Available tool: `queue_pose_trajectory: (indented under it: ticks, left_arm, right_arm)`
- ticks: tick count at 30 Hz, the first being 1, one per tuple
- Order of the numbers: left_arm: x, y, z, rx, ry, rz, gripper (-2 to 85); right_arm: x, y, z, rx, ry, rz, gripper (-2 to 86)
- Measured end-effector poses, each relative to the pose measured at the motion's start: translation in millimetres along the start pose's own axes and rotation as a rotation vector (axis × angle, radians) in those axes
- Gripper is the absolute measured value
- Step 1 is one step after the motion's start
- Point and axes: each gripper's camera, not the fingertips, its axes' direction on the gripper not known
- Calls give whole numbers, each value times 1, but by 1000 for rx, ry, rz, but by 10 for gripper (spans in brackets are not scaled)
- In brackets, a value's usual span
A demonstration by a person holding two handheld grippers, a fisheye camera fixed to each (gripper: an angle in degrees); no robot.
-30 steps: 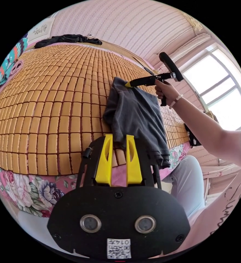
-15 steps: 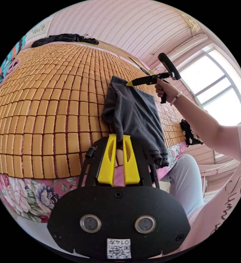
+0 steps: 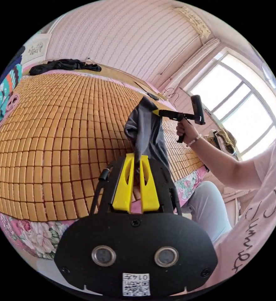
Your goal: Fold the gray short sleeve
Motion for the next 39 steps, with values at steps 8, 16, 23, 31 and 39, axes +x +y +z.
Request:
queue_pose_trajectory:
  ticks: [8, 16, 23, 31, 39]
  left_arm:
    - [97, -63, -21, 90, 141, 341, 4]
    - [172, -182, 100, 43, 552, 312, 11]
    - [217, -262, 277, -127, 360, 107, 69]
    - [169, -177, 208, -140, 162, 371, 66]
    - [116, 6, -13, -55, -158, 496, 63]
  right_arm:
    - [-16, 92, -138, 381, 105, 98, 34]
    - [27, 79, -262, 203, 495, 292, 46]
    - [199, 52, -251, -176, 767, 772, 130]
    - [132, 105, -183, -87, 644, 557, 154]
    - [-70, 203, -85, -66, 480, 306, 136]
